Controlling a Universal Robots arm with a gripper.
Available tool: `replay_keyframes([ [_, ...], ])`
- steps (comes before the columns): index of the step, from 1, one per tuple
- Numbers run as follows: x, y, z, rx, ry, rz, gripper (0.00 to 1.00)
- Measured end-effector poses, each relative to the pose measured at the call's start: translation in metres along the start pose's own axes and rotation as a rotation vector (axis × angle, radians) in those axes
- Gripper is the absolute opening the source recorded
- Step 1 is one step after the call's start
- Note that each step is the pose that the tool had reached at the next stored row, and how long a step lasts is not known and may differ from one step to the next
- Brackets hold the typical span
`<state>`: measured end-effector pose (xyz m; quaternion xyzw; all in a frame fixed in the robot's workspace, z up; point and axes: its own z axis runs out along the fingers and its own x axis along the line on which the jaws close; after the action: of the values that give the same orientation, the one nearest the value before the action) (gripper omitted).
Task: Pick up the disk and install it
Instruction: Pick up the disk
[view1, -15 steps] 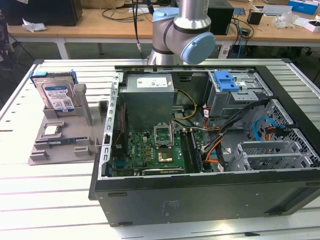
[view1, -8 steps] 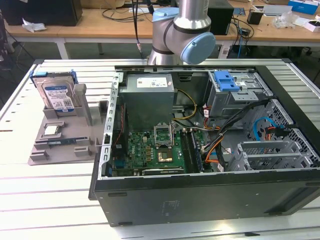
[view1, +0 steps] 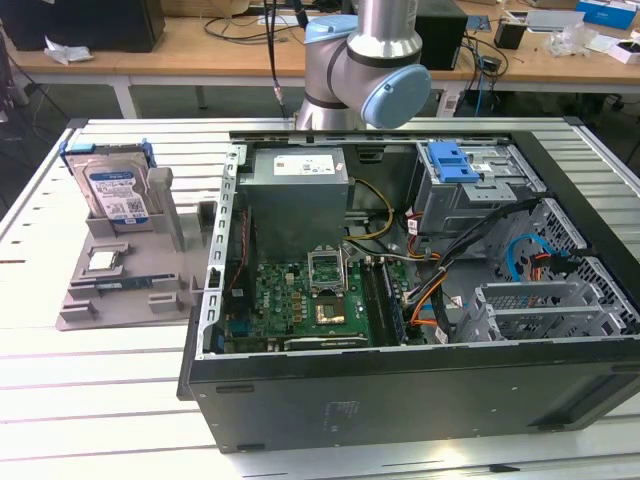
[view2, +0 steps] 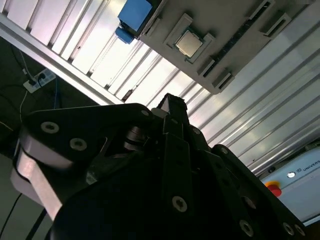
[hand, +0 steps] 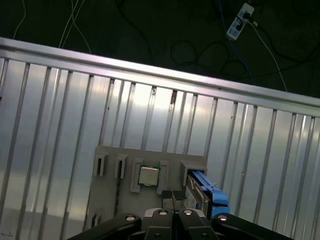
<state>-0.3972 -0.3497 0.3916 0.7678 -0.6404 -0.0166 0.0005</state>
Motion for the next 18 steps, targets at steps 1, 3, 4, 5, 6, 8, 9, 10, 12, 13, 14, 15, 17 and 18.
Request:
replay_keyframes([
  [1, 0.0000, 0.0000, 0.0000, 0.0001, 0.0002, 0.004, 0.10],
  [3, 0.0000, 0.0000, 0.0000, 0.0004, 0.0007, 0.029, 0.10],
  [4, 0.0000, 0.0000, 0.0001, 0.0007, 0.0012, 0.048, 0.10],
  [5, 0.0000, -0.0001, 0.0002, 0.0010, 0.0016, 0.063, 0.10],
  [6, 0.0000, 0.0000, 0.0002, 0.0014, 0.0026, 0.086, 0.10],
  [8, 0.0000, 0.0000, 0.0004, 0.0019, 0.0039, 0.129, 0.10],
  [9, 0.0000, 0.0000, 0.0005, 0.0021, 0.0039, 0.141, 0.10],
  [10, 0.0000, 0.0000, 0.0005, 0.0023, 0.0038, 0.147, 0.10],
  [12, 0.0000, 0.0000, 0.0005, 0.0024, 0.0038, 0.148, 0.35],
  [13, 0.0000, 0.0000, 0.0006, 0.0024, 0.0037, 0.148, 0.48],
  [14, 0.0000, 0.0000, 0.0005, 0.0024, 0.0038, 0.148, 0.48],
  [15, -0.0007, -0.0001, 0.0006, 0.0025, 0.0037, 0.149, 0.48],
  [17, -0.0023, -0.0005, 0.0006, 0.0024, 0.0038, 0.148, 0.48],
  [18, -0.0044, -0.0011, 0.0007, 0.0023, 0.0038, 0.148, 0.48],
])
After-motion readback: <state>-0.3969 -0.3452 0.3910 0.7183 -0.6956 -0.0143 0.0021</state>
